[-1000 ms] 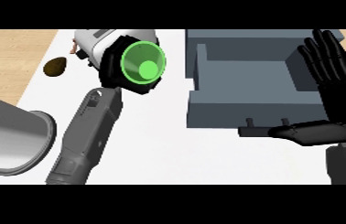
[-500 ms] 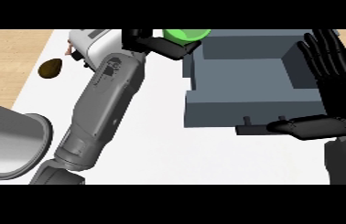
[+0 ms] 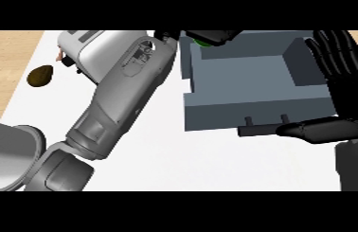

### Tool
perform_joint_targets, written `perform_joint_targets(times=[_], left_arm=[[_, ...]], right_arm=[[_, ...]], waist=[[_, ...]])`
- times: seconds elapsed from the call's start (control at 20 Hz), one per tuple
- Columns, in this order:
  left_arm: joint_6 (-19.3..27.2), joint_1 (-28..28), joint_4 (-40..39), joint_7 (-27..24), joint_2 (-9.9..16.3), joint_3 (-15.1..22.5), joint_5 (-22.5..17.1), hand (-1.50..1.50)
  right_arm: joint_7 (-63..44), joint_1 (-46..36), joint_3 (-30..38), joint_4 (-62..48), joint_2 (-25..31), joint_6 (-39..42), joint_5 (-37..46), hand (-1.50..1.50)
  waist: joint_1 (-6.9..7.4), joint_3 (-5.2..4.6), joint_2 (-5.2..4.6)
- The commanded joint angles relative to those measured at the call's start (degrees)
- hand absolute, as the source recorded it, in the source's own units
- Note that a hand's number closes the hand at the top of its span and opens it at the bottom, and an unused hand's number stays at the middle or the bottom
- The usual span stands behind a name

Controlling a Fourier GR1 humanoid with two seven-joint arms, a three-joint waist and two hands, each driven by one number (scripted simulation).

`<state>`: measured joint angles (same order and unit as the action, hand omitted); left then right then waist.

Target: Pick up the cup, place it into the drawer and close the drawer

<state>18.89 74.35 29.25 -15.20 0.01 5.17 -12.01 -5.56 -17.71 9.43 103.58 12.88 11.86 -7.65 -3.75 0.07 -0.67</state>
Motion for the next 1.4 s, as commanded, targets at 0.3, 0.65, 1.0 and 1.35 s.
perform_joint_targets(times=[0.3,0.65,1.0,1.35], left_arm=[[-3.48,1.94,-12.06,2.58,-0.01,10.79,-3.54,1.5],[-4.71,0.24,-12.46,2.55,-0.01,15.04,-6.3,-1.5],[-4.13,-3.23,-8.54,-3.64,-0.01,12.68,-14.45,-1.5],[-2.55,-2.25,-4.57,-11.58,-0.01,9.86,-21.87,-1.5]], right_arm=[[2.9,-1.18,-2.68,-1.15,-1.61,0.54,1.31,-1.5],[1.29,-6.58,-3.15,-3.02,-0.85,1.52,0.14,-1.5],[1.2,-5.94,-8.96,-2.61,-3.43,9.31,-6.73,1.5],[-3.88,-5.4,-16.99,-3.15,1.51,21.58,-9.97,1.5]], waist=[[-4.66,0.1,-1.5],[-6.82,0.04,-2.06],[-8.87,-0.02,-2.33],[-6.3,-0.1,-1.47]])
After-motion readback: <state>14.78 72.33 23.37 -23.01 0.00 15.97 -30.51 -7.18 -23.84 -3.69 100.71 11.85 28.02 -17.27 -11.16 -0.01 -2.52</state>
